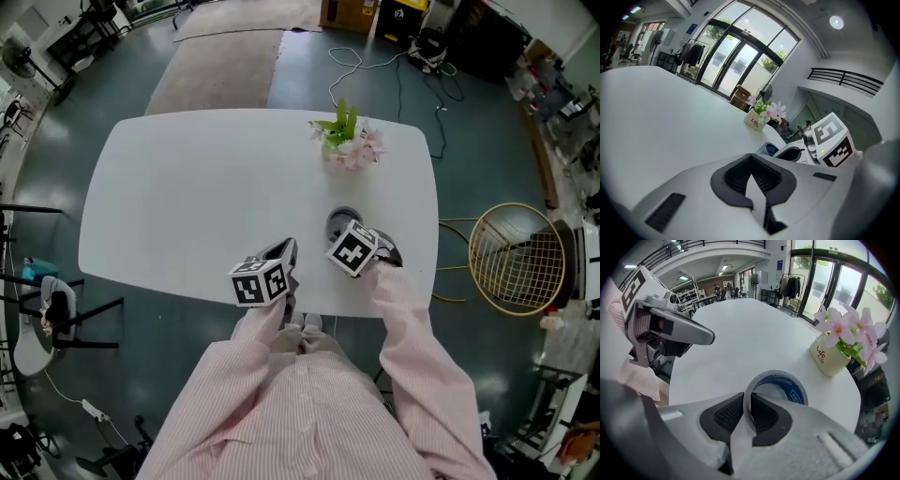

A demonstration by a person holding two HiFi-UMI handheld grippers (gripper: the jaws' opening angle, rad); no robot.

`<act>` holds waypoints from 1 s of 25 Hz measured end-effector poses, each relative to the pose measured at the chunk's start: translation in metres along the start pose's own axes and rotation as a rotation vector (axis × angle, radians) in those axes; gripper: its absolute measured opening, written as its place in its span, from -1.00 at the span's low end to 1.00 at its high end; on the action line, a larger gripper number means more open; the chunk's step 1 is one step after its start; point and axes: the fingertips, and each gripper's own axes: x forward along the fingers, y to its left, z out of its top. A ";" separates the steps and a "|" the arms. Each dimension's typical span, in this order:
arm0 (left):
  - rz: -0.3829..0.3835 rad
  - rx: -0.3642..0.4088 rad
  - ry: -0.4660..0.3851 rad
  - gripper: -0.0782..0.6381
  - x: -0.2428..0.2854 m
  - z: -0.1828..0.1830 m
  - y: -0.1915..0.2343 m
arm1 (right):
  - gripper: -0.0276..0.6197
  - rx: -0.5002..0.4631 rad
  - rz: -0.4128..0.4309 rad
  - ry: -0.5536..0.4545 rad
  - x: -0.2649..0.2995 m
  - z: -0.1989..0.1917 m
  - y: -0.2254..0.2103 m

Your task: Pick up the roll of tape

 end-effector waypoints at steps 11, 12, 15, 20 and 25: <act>-0.027 0.119 -0.040 -0.78 -0.012 0.015 -0.017 | -0.76 0.150 -0.062 -0.261 -0.030 0.013 -0.002; -0.030 0.130 -0.047 -0.78 -0.013 0.017 -0.019 | -0.76 0.172 -0.068 -0.291 -0.035 0.015 -0.003; -0.041 0.167 -0.066 -0.78 -0.018 0.024 -0.025 | -0.76 0.225 -0.085 -0.377 -0.050 0.021 -0.005; -0.060 0.234 -0.106 -0.78 -0.027 0.037 -0.040 | -0.76 0.314 -0.097 -0.545 -0.081 0.032 -0.009; -0.080 0.294 -0.156 -0.78 -0.039 0.050 -0.054 | -0.76 0.392 -0.114 -0.702 -0.112 0.037 -0.009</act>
